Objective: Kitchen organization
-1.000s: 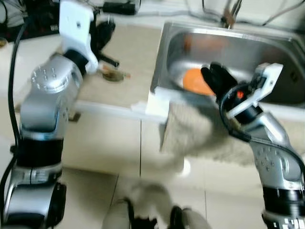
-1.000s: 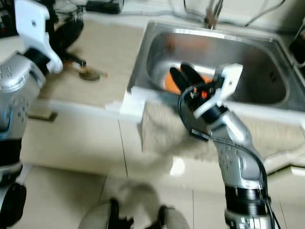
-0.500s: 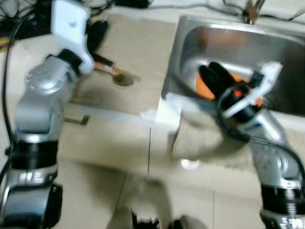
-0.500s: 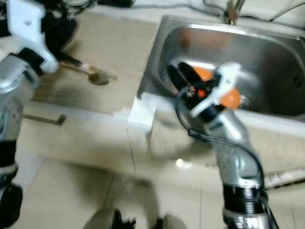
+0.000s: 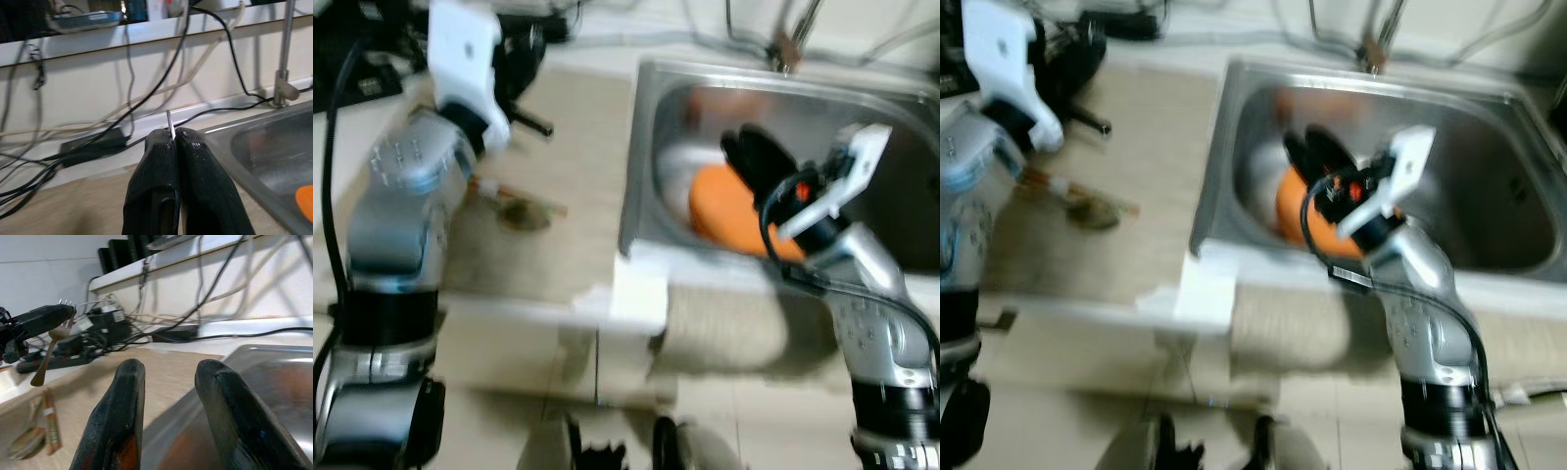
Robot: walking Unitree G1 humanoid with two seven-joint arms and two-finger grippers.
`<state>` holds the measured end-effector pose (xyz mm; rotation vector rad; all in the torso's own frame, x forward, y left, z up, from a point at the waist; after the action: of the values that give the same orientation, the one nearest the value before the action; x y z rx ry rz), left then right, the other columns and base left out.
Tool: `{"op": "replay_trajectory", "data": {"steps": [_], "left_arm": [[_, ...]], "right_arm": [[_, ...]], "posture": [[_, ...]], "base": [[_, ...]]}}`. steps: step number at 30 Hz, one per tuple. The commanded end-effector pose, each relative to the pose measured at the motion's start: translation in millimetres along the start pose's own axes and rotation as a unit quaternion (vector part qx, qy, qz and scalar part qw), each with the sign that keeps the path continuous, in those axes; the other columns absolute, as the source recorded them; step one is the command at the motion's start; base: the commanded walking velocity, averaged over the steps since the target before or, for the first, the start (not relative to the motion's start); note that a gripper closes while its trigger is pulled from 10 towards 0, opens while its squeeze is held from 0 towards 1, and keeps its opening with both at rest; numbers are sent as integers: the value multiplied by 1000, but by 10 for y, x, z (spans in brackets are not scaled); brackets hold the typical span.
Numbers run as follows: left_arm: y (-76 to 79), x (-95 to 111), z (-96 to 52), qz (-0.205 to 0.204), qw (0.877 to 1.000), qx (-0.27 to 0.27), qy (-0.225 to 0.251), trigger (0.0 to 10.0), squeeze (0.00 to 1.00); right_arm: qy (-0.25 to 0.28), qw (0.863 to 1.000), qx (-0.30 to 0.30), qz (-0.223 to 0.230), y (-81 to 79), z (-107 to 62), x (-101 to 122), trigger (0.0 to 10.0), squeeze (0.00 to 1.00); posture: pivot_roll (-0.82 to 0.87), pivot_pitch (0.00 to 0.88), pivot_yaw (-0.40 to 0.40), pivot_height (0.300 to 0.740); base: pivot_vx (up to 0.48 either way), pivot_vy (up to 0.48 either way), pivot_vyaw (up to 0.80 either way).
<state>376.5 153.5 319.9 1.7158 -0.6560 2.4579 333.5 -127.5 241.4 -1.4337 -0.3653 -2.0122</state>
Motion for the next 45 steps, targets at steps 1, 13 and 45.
{"op": "replay_trajectory", "data": {"steps": [1, 13, 45], "left_arm": [[57, 38, 11, 1, 1000, -9, 9, 10000, 0], [82, 4, 18, -2, 1000, -11, 3, 10000, 0], [402, 635, 223, -401, 899, -117, 129, 10000, 0]], "right_arm": [[1, 1000, -6, -8, 38, -52, 42, 10000, 0], [1, 1000, -10, -13, 69, -70, 48, 10000, 0], [43, 963, 205, 169, -402, -31, 294, 10000, 1000]], "posture": [[-150, 181, -43, 740], [-159, 167, -42, 740], [-156, 162, -54, 740]], "base": [[0, 0, 0], [0, 0, 0], [0, 0, 0]]}}
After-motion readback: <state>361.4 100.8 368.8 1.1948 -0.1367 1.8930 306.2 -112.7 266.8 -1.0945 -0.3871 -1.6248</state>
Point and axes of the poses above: a point about 5 cm out from each wrist's last joint towards the gripper, its own z axis pointing out of the wrist towards the gripper, its own x axis along the axis of the wrist's last joint, y = z × x, the point moved 5 cm from there along z, pointing out of the wrist towards the gripper
